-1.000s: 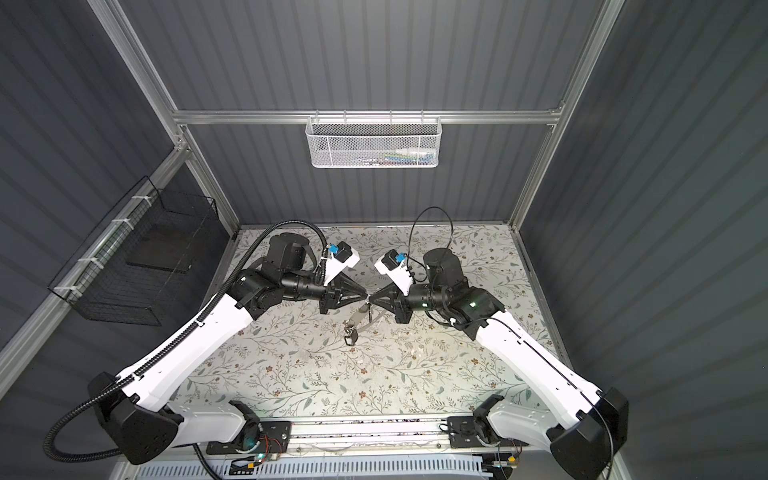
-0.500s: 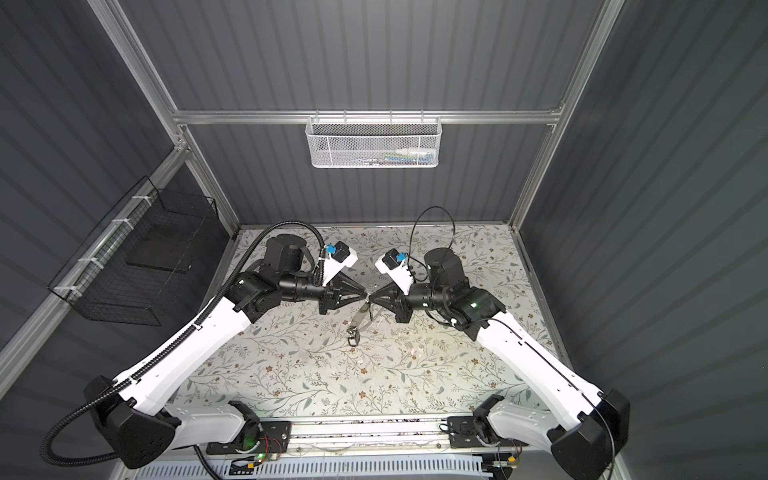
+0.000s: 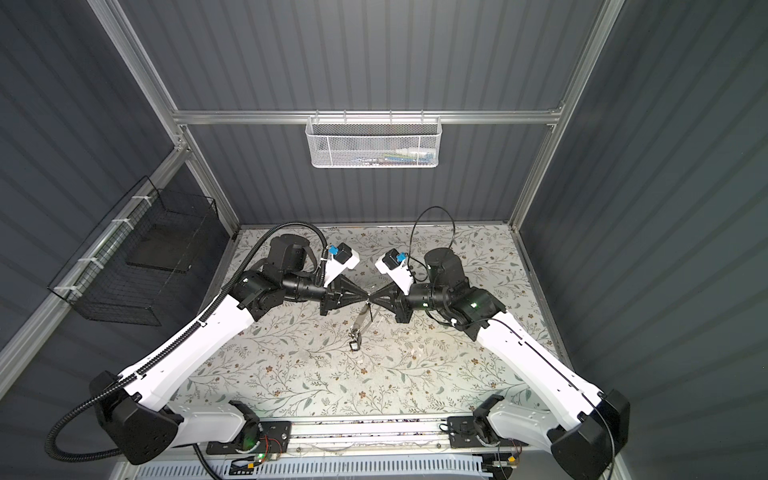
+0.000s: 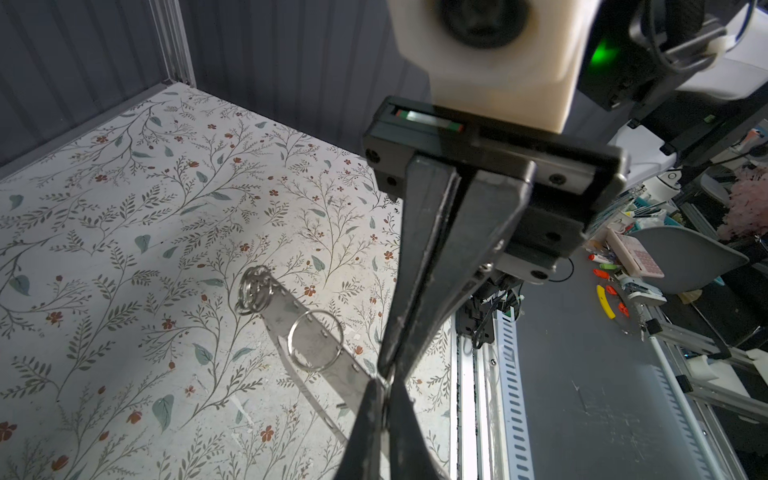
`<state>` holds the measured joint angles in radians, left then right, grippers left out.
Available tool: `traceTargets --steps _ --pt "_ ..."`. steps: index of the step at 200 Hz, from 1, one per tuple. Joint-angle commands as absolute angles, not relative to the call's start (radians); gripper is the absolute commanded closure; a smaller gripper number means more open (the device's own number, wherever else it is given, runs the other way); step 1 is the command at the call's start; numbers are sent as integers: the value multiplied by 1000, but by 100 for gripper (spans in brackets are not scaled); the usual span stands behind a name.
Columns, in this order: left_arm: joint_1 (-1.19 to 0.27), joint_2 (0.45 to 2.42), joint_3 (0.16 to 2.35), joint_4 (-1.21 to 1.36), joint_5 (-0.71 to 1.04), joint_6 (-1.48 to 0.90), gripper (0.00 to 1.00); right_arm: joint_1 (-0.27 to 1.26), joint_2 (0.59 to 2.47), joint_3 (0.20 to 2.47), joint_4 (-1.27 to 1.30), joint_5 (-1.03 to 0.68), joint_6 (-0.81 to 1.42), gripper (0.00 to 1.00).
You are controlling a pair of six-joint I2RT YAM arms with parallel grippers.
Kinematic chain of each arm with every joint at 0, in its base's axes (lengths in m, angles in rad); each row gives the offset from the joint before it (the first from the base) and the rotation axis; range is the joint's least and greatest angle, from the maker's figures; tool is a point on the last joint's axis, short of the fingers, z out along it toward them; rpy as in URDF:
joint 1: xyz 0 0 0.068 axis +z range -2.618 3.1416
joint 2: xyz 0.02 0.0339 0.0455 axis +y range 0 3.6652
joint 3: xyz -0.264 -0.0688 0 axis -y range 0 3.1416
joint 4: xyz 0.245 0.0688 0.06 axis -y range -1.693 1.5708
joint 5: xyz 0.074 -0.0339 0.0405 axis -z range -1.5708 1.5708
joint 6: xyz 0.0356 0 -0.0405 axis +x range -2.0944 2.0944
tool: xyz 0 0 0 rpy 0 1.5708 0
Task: Put the keys on the keyring
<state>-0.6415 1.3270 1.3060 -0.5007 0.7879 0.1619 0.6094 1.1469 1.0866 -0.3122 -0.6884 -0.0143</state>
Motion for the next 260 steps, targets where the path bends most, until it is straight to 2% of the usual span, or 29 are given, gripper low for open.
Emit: traceTargets --steps 1,24,29,35,41,57,79,115,192,219,260 --pt "-646 1338 1327 -493 822 151 100 618 1125 1092 -275 -709 -11 100" --pt "-646 1313 1298 -429 811 123 100 617 1126 1079 -263 -693 0 100" --pt "-645 1304 1288 -408 814 115 100 617 1125 1073 -256 -685 4 97" --pt "-646 1293 1276 -383 818 104 100 616 1092 1065 -245 -673 13 86" --pt "-646 1281 1262 -353 821 91 100 614 1082 1054 -231 -659 23 81" --pt "-646 1246 1227 -283 817 63 100 599 1050 1018 -176 -636 68 72" --pt "-646 1191 1159 -142 797 3 100 559 1000 953 -70 -649 162 67" --pt "-646 1110 1018 180 751 -129 100 530 957 867 104 -698 311 65" --pt "-646 1128 890 671 691 -405 100 531 1032 859 380 -813 548 64" --pt "-646 1148 853 807 667 -488 100 531 1062 872 412 -826 578 65" --pt "-647 1185 861 853 681 -532 100 556 1095 882 449 -836 593 66"
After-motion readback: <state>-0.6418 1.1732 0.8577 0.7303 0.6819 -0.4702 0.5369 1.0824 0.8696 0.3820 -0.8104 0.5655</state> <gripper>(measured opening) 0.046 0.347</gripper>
